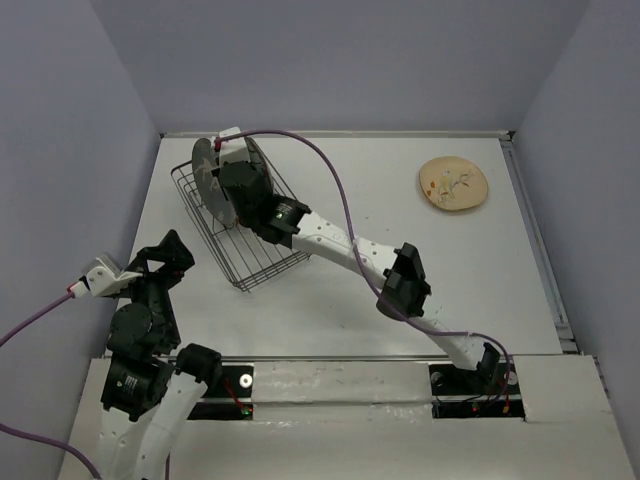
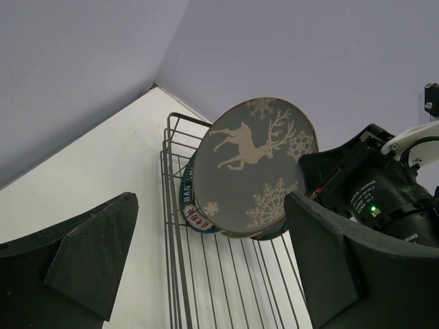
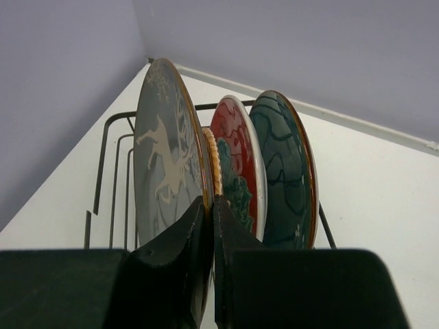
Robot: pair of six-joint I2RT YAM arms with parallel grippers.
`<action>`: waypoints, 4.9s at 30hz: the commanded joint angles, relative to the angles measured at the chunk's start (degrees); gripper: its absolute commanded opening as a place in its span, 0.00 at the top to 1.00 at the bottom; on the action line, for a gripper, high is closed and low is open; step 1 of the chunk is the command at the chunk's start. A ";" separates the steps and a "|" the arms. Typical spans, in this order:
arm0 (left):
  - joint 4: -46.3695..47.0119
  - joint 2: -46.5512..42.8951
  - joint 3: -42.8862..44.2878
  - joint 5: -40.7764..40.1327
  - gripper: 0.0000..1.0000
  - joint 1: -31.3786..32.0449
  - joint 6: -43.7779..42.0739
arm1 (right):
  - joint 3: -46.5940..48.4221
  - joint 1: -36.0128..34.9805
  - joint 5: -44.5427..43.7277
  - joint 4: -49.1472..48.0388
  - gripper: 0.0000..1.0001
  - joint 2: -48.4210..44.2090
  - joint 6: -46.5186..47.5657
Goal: Load the plates into the dish rack
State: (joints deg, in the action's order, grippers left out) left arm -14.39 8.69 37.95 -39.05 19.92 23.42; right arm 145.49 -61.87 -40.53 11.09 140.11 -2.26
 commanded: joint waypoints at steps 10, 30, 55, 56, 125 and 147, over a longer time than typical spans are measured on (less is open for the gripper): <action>3.32 -0.16 1.42 0.46 0.01 0.47 0.22 | 6.55 -3.08 -11.41 -30.85 0.93 4.46 20.44; 3.14 0.36 1.42 0.46 0.01 0.73 0.22 | 2.08 -4.22 -6.23 -34.47 0.93 10.88 22.57; 3.23 3.00 1.16 1.96 0.01 0.47 -0.13 | -19.08 -5.28 -0.09 -30.09 0.36 -9.22 11.61; 3.23 3.18 1.07 2.22 0.01 0.47 -0.22 | -23.98 -5.28 0.80 -29.64 0.34 -11.68 10.36; 5.69 4.32 0.02 8.46 0.01 0.47 -2.94 | -84.42 63.47 46.35 -24.73 0.93 -58.80 -39.06; 4.90 1.33 0.89 3.99 0.01 -0.32 -1.45 | -27.22 7.74 8.64 -13.38 0.93 -33.97 -20.68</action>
State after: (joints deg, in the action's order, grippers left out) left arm -11.46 11.53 37.93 -30.41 20.27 21.52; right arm 105.14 -49.74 -23.64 3.51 101.27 -25.93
